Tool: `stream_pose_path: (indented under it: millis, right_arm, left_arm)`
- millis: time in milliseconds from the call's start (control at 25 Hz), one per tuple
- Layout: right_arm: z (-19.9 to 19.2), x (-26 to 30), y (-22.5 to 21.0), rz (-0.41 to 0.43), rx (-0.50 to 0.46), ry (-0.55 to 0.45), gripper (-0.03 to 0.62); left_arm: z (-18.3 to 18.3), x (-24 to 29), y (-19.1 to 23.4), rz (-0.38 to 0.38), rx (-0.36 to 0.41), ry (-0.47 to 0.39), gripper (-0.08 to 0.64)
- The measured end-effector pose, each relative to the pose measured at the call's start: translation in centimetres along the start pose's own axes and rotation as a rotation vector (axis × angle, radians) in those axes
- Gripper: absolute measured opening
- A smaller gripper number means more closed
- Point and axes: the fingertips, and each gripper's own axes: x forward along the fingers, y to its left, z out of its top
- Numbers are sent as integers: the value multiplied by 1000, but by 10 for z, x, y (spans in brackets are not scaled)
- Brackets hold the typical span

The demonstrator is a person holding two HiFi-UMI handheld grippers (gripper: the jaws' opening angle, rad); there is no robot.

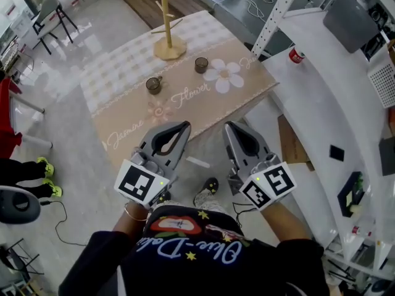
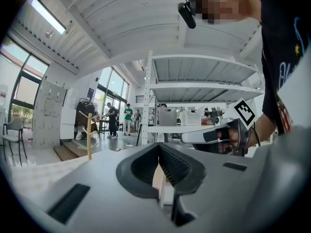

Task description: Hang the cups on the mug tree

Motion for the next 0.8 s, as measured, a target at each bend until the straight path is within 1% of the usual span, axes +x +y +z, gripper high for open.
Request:
stream_pose_path:
  millis: [280, 440, 640, 800]
  right_arm:
    - [3, -3, -21, 48, 5, 12, 9]
    - [6, -4, -31, 89, -7, 21, 9]
    - [9, -1, -40, 149, -10, 28, 9]
    - [4, 3, -47, 185, -5, 54, 9]
  left_arm:
    - [0, 19, -11, 34, -6, -16, 9]
    - [4, 28, -13, 75, 2, -24, 9]
    - [1, 34, -13, 133, -1, -14, 9]
    - [-1, 41, -17, 156, -2, -9, 9]
